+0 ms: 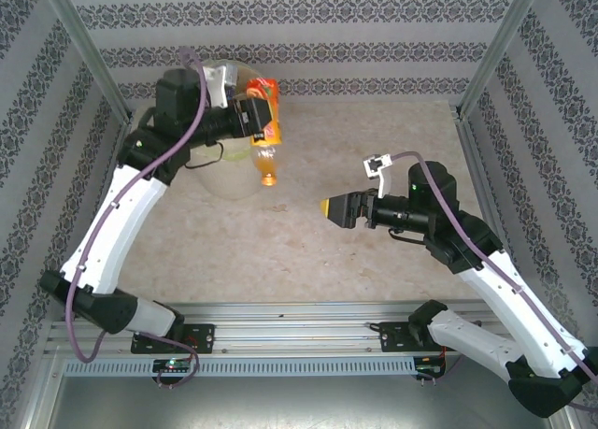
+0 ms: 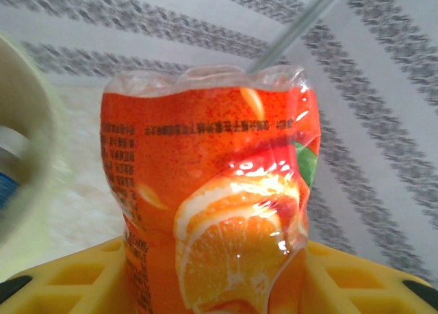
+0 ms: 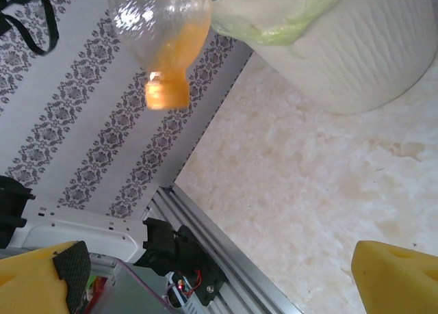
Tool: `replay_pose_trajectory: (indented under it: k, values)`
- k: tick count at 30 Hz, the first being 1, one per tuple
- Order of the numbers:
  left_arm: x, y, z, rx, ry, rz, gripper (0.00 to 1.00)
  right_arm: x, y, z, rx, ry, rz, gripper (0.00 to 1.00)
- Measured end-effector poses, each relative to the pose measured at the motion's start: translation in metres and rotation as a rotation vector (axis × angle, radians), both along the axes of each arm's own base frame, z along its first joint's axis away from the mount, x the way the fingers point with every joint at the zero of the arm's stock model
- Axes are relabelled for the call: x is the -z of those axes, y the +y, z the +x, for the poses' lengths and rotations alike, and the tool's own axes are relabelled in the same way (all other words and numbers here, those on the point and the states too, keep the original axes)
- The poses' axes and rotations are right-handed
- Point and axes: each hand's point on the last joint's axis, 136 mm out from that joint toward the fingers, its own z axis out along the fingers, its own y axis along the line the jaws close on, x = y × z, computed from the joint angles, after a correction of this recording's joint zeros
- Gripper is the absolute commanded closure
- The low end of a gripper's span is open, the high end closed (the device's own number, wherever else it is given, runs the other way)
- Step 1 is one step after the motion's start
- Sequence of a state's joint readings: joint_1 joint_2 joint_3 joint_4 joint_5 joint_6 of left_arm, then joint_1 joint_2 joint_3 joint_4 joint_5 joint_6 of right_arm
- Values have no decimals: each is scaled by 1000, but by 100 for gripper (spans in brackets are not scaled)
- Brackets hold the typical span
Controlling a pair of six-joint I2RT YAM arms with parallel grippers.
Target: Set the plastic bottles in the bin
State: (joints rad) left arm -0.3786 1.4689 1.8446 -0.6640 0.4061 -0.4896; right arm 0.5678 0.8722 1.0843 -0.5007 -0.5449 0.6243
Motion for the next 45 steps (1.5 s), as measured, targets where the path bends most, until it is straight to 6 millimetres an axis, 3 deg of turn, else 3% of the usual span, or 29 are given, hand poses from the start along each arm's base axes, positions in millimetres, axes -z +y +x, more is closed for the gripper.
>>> replay_pose_trajectory:
  k: [9,14,19,25,39,45]
  values:
    - [17,26,65,-135,14,303,48,9,-6,-1,21,16,-46,2]
    - [19,37,88,-191,0,401,49,14,-9,-2,28,29,-66,2]
    - [10,46,99,-237,-44,459,49,16,-9,-2,31,36,-72,2]
    - [16,57,107,-274,-57,537,48,19,-11,-2,36,44,-81,2]
    - [64,60,138,-258,4,648,35,20,-11,-1,42,48,-91,2]
    - [79,59,145,-244,25,671,19,23,-12,-1,43,50,-102,2]
